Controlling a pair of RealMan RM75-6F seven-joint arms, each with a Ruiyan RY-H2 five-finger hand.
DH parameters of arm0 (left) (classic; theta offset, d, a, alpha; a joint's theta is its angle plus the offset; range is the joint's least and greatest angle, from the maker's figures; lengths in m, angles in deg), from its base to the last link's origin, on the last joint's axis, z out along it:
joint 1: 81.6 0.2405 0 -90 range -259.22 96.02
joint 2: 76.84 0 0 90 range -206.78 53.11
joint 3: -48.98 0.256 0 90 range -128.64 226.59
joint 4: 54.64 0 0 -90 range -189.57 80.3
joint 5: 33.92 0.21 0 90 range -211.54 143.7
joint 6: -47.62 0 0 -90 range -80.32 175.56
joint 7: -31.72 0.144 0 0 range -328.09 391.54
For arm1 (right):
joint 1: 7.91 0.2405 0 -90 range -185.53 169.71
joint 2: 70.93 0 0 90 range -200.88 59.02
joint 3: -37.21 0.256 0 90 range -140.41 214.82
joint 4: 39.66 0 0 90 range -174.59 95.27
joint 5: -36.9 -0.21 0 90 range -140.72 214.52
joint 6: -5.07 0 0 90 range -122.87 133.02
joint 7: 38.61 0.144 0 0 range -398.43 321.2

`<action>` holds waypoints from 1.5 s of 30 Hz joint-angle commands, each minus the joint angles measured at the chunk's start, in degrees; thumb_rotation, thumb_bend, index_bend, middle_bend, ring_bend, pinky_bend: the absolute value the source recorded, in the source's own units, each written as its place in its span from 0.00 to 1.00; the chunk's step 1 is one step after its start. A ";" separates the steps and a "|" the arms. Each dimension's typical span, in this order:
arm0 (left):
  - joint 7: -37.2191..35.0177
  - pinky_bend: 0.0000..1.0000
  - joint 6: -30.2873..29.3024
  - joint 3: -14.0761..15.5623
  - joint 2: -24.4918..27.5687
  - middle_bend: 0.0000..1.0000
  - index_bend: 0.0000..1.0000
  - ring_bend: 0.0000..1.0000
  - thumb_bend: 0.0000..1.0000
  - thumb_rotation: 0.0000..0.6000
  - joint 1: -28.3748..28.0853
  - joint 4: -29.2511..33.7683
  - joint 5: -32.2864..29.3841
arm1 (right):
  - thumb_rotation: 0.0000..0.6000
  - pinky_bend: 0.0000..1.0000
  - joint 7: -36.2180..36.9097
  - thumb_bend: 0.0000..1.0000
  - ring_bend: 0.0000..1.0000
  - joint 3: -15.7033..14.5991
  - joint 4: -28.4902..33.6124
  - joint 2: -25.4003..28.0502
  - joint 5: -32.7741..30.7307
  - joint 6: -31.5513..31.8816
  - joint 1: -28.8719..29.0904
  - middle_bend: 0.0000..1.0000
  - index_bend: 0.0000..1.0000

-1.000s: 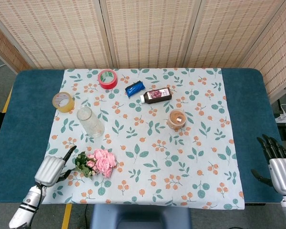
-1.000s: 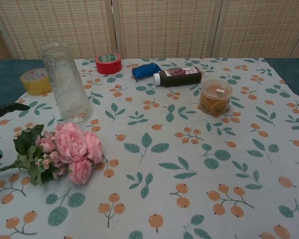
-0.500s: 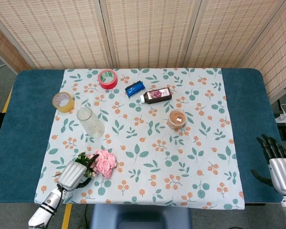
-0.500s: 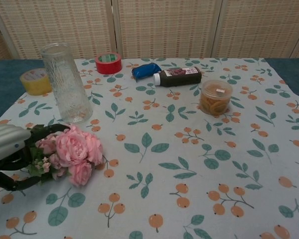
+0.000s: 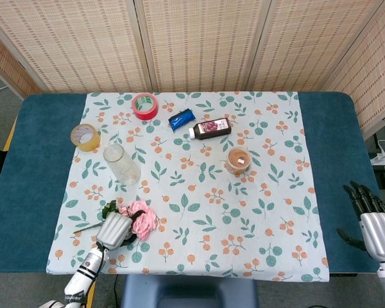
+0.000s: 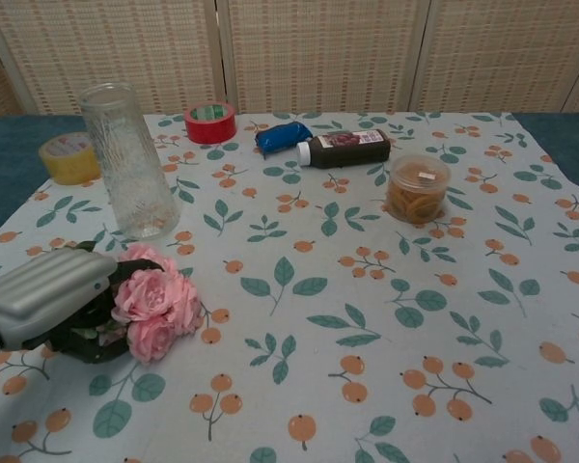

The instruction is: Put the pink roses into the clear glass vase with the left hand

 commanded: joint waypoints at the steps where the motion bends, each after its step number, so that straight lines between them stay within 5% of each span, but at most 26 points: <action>1: -1.42 1.00 -3.45 -0.28 -1.99 1.00 0.48 1.00 0.34 1.00 0.34 -2.80 1.76 | 1.00 0.17 0.03 0.12 0.00 -0.05 -0.03 -0.02 0.09 0.08 -0.04 0.00 0.03; 9: -8.12 1.00 -13.77 -1.21 -3.30 1.00 0.69 1.00 0.49 1.00 1.14 -6.86 7.57 | 1.00 0.17 -0.08 0.12 0.00 -0.23 0.03 -0.01 0.14 -0.25 0.08 0.00 0.03; 17: -6.71 1.00 -17.99 -5.27 5.93 1.00 0.70 1.00 0.50 1.00 1.34 3.01 7.05 | 1.00 0.17 0.43 0.12 0.00 -0.27 0.17 0.24 0.23 0.01 -0.03 0.00 0.03; 28: -0.19 1.00 -21.23 -20.88 17.98 1.00 0.71 1.00 0.50 1.00 -1.12 15.33 -3.19 | 1.00 0.17 0.55 0.12 0.00 -0.67 0.28 0.50 0.48 -0.59 0.13 0.00 0.03; 35: -4.84 1.00 -29.74 -28.19 12.92 1.00 0.72 1.00 0.52 1.00 -4.36 11.10 -3.84 | 1.00 0.17 0.70 0.12 0.00 -0.76 0.30 0.60 0.56 -0.54 0.09 0.00 0.03; 41: -9.72 1.00 -33.70 -30.40 8.90 1.00 0.72 1.00 0.54 1.00 -6.32 7.32 -3.22 | 1.00 0.17 0.60 0.12 0.00 -0.82 0.28 0.60 0.56 -0.65 0.12 0.00 0.03; 45: -20.87 1.00 -35.21 -33.18 2.02 1.00 0.72 1.00 0.55 1.00 -10.03 4.27 -5.59 | 1.00 0.18 0.14 0.12 0.00 -0.99 0.22 0.48 0.64 -1.11 0.31 0.00 0.03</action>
